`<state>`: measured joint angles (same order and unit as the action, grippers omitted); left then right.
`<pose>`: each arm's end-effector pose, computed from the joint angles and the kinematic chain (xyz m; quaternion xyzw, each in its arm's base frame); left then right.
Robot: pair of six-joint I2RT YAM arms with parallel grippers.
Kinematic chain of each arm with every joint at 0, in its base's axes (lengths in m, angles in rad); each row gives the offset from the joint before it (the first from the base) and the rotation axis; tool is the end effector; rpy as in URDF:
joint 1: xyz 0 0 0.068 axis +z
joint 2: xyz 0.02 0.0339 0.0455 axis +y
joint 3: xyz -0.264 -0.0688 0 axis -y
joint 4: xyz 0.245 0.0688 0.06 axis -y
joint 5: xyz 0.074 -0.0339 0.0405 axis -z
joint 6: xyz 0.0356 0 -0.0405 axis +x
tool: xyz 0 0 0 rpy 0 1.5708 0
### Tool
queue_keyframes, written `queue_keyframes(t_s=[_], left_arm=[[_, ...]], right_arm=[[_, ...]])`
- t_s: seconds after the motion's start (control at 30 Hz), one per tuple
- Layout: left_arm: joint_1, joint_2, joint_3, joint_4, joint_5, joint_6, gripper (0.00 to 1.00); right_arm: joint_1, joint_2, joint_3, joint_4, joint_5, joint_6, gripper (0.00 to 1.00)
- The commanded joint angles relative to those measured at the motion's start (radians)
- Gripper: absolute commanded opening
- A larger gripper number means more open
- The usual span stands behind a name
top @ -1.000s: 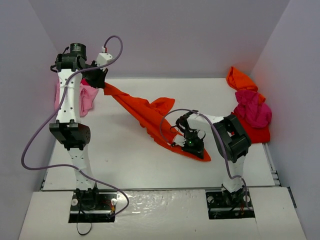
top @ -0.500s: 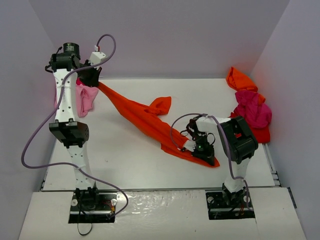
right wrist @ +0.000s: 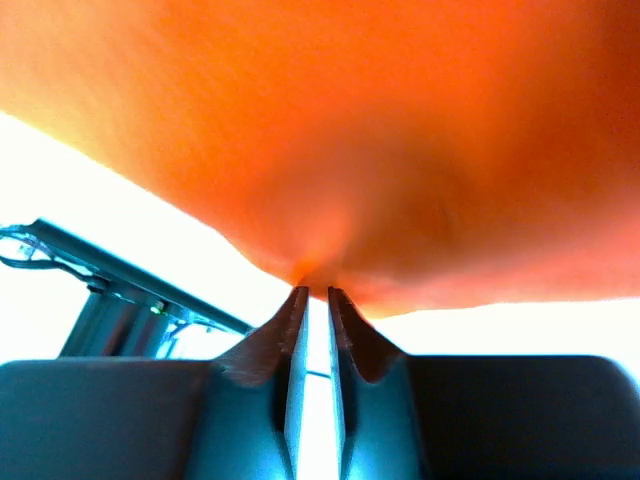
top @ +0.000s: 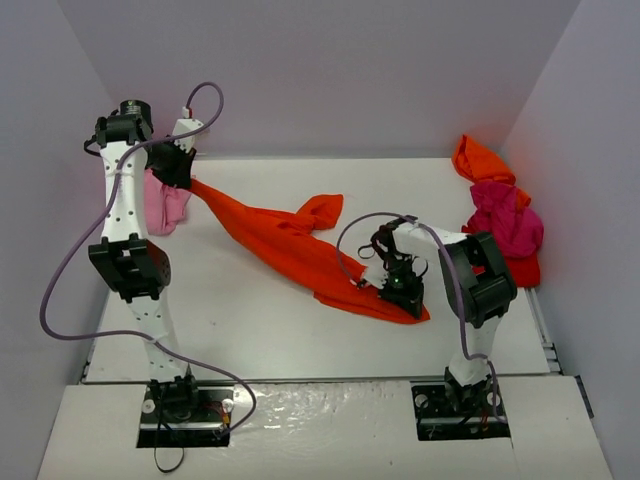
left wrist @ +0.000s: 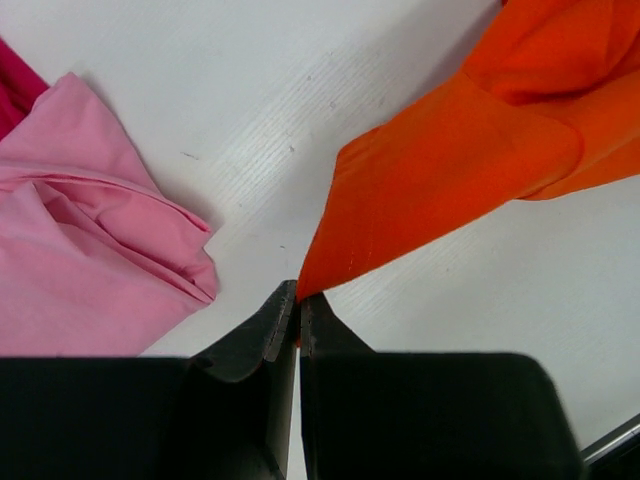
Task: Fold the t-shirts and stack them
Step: Flatten out the tshirt
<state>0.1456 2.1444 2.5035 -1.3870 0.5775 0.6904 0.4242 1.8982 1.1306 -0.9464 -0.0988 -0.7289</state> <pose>0.4235 0.0425 0.3886 0.3220 0.8689 -0.1464 0.3463 0.2786 0.1297 0.1282 0.5401 -0.8371 -0.0595 0.0632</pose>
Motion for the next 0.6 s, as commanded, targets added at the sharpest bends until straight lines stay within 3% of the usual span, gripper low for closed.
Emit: queue_keyframes(t_s=[0.0, 0.07, 0.2, 0.33, 0.47, 0.57], left_arm=[[-0.006, -0.247, -0.199, -0.268, -0.06, 0.135, 0.0], [-0.017, -0.332, -0.294, -0.27, -0.088, 0.152, 0.0], [-0.017, -0.426, -0.444, -0.27, -0.11, 0.174, 0.0], [-0.006, -0.496, -0.561, -0.27, -0.175, 0.202, 0.0], [0.043, -0.547, -0.599, -0.27, -0.204, 0.227, 0.0], [0.101, -0.559, -0.643, -0.271, -0.254, 0.243, 0.0]], right_arm=[[-0.008, -0.131, 0.208, -0.2, -0.037, -0.078, 0.27], [-0.009, -0.144, 0.37, -0.238, -0.036, -0.095, 0.28], [-0.01, -0.084, 0.653, -0.228, -0.012, -0.129, 0.45], [-0.012, 0.115, 0.897, -0.16, -0.041, -0.063, 0.44], [0.017, 0.398, 1.188, -0.212, -0.154, 0.003, 0.43], [0.065, 0.487, 1.205, -0.222, -0.186, 0.016, 0.4]])
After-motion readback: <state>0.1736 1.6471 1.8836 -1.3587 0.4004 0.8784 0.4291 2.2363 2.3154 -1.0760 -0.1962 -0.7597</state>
